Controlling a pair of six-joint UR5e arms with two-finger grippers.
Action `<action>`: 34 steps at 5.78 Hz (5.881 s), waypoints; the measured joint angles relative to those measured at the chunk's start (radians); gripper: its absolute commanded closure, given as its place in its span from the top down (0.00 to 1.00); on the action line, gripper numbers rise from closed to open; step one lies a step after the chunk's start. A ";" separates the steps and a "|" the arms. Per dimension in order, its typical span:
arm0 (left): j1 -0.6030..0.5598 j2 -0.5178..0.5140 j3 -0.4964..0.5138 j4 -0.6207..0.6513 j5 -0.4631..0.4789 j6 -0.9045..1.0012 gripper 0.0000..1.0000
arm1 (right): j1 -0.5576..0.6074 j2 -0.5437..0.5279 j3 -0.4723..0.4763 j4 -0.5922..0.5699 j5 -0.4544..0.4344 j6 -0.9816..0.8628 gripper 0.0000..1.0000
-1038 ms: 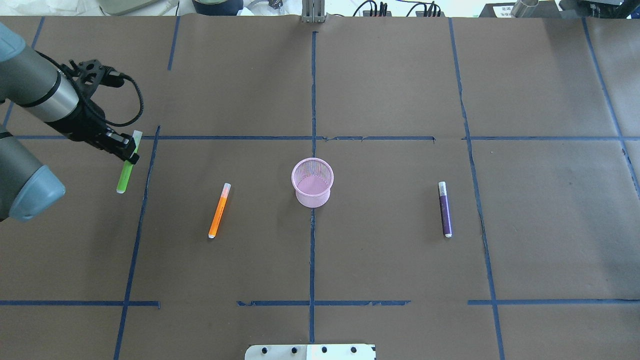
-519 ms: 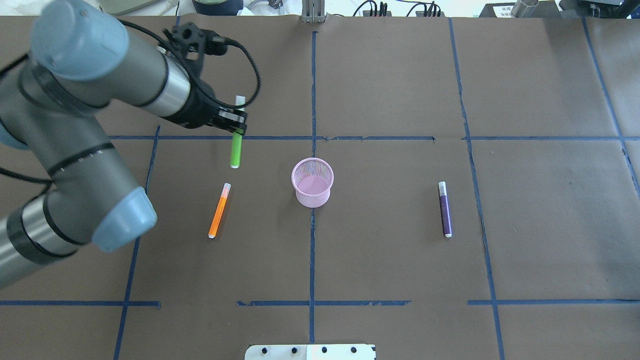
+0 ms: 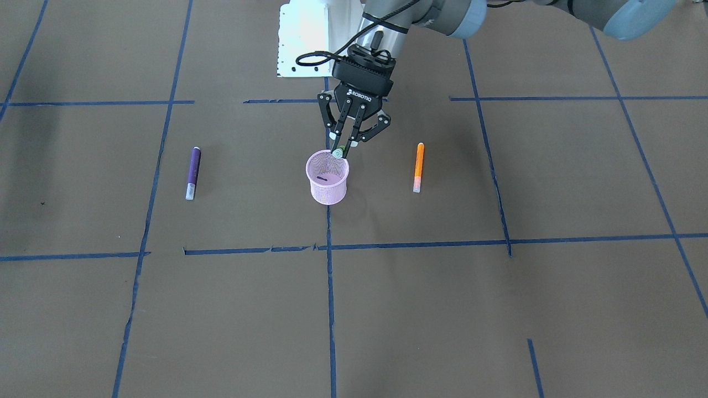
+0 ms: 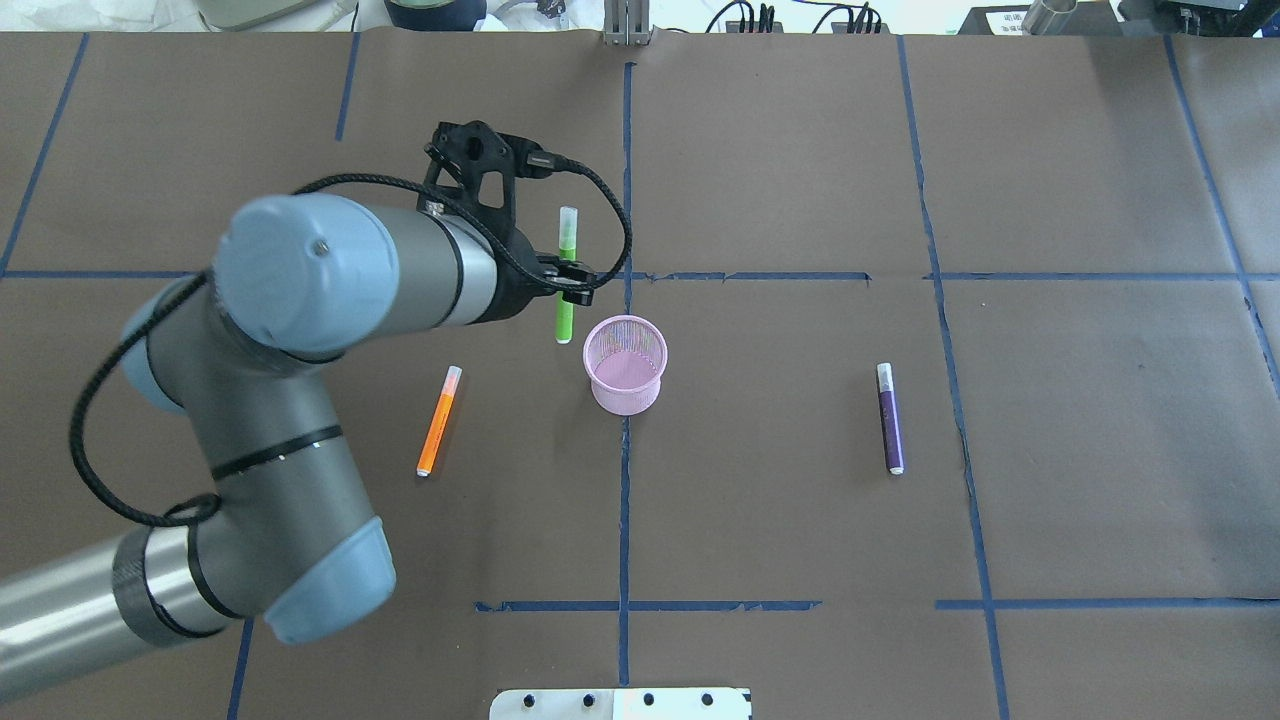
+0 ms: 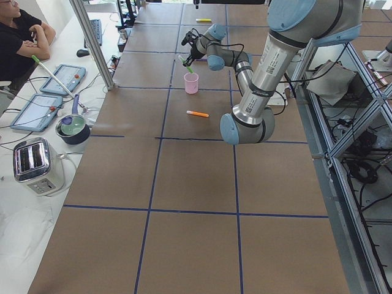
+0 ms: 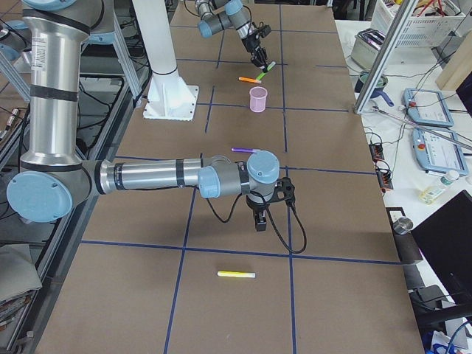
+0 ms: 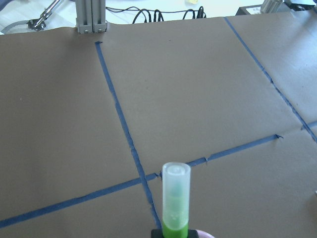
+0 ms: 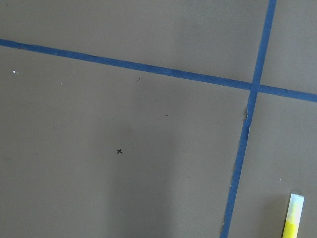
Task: Collect pens into pen holder
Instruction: 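Lift the green marker with the left gripper and carry it over the pink cup, then lower the green marker into the pink cup and open the left gripper, then withdraw the left gripper away from the cup toward the far edge, then grasp the yellow marker with the right gripper and lift it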
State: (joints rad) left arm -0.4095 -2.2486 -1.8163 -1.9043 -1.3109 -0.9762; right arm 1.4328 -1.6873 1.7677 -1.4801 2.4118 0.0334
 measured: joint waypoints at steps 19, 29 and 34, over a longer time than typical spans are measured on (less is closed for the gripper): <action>-0.433 0.258 0.072 -0.104 -0.645 0.058 1.00 | 0.010 0.126 -0.576 0.082 -0.026 -0.058 0.88; -0.436 0.270 0.038 -0.104 -0.651 0.054 1.00 | -0.038 0.141 -0.609 0.082 -0.033 -0.055 0.50; -0.440 0.270 0.027 -0.104 -0.667 0.053 1.00 | -0.044 0.141 -0.611 0.082 -0.034 -0.054 0.00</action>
State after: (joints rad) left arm -0.8497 -1.9789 -1.7892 -2.0079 -1.9783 -0.9231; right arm 1.3890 -1.5463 1.1566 -1.3982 2.3781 -0.0210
